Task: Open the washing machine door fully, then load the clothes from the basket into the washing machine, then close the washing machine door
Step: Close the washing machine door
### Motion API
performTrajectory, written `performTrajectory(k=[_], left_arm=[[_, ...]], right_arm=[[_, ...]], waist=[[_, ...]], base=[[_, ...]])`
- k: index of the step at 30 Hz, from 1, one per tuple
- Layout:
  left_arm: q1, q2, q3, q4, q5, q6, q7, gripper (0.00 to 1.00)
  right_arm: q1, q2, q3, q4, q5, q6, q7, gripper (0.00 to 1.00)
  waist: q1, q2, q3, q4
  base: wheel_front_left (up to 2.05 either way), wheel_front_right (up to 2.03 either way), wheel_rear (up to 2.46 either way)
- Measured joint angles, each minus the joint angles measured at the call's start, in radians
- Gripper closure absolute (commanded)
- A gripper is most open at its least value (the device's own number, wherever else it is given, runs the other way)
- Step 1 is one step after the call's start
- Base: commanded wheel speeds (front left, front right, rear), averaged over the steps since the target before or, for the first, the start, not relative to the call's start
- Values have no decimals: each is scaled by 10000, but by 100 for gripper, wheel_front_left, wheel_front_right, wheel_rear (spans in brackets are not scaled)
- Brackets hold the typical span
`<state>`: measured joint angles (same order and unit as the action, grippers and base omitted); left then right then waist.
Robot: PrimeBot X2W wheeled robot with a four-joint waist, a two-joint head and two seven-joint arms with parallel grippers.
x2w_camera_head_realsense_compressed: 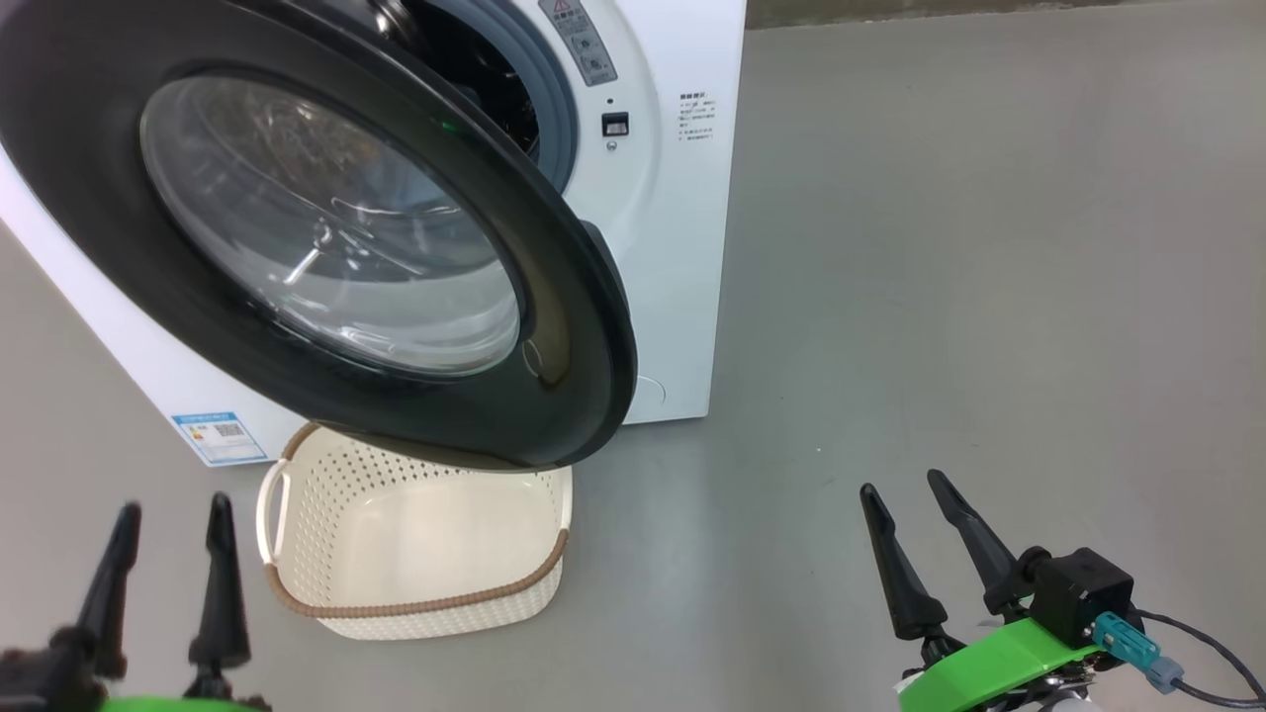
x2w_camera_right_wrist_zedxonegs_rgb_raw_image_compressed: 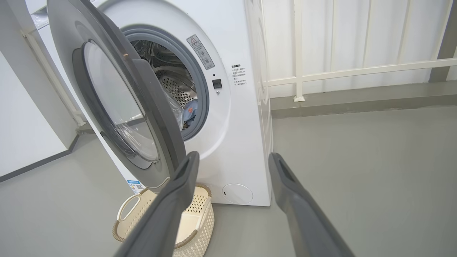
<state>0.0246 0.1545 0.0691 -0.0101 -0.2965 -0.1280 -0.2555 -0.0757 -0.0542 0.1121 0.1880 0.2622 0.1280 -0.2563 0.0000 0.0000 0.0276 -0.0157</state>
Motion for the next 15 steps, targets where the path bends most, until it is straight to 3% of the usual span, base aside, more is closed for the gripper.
performTrajectory(k=[5,15], left_arm=[[609,-466,364,17,548,0,0,0],[1409,-696,278,180,1465,2,2,0]], right_arm=[[146,4,-79,-113,-59,0,0,0],[166,13,-130,-282,-75,0,0,0]], waist=[[0,0,-40,-57],[0,0,-19,-137]], base=[[0,0,0],[0,0,0]])
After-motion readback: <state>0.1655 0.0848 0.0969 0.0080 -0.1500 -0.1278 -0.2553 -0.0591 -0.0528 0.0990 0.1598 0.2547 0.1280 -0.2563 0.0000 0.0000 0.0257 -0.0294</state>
